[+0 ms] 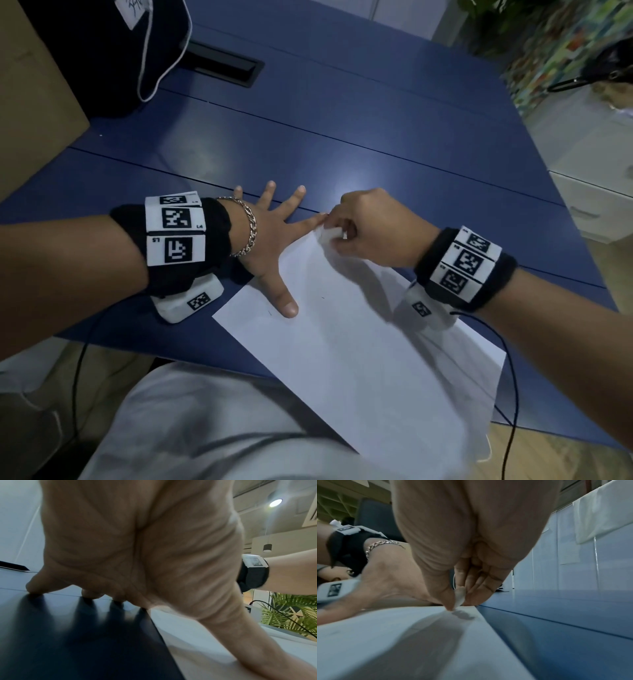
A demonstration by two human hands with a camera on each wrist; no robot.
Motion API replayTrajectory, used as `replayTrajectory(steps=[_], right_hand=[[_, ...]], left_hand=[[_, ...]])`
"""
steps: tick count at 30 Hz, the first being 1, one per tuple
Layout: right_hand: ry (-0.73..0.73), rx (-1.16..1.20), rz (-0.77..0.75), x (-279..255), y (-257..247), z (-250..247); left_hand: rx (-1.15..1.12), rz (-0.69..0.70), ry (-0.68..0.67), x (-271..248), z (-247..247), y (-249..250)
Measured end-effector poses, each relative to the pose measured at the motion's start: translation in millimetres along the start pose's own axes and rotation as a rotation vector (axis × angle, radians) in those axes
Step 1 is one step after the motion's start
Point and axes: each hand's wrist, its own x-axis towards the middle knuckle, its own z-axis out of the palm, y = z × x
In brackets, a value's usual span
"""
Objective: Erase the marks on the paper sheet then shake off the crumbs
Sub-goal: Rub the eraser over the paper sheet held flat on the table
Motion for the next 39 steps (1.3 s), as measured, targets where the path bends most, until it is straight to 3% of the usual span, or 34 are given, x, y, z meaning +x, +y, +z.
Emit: replayTrajectory(steps=[5, 10, 11, 15, 16, 20, 22, 26, 30, 35, 39], right_hand=[[-0.322, 0.155, -0.086, -15, -12, -2], [-0.011, 0.037, -0.040, 2, 2, 1], [-0.004, 0.043, -0.037, 1, -1, 2], [-0.312, 0.136, -0.117, -16, -22, 1], [-0.324, 0.123, -0.119, -14, -22, -1], [-0.053, 0.021, 0.013, 3, -2, -2], [0.002, 0.030, 0.033, 2, -2, 2], [-0.281, 0.099, -0.050, -25, -18, -5], [-0.185, 0.137, 0.049, -54, 6, -19], [-0.234, 0.123, 0.142, -87, 13, -4], [-0.265, 0.110, 0.150, -83, 10, -8]], left_hand=[[0.017, -0.014, -0.005, -1, -1, 2], [0.010, -0.013, -0.010, -1, -1, 1], [0.015, -0.015, -0.009, -1, -1, 1], [0.024, -0.020, -0.006, 0, 0, 1], [0.026, -0.019, -0.003, 1, 0, 1], [0.010, -0.014, -0.009, 1, -1, 1], [0.015, -0.016, -0.012, 1, -1, 0], [0.021, -0.012, -0.001, 0, -1, 0], [0.004, 0.004, 0.016, -2, 1, -3], [0.024, 0.072, 0.038, -4, 0, -2], [-0.027, 0.085, 0.033, -6, 5, 5]])
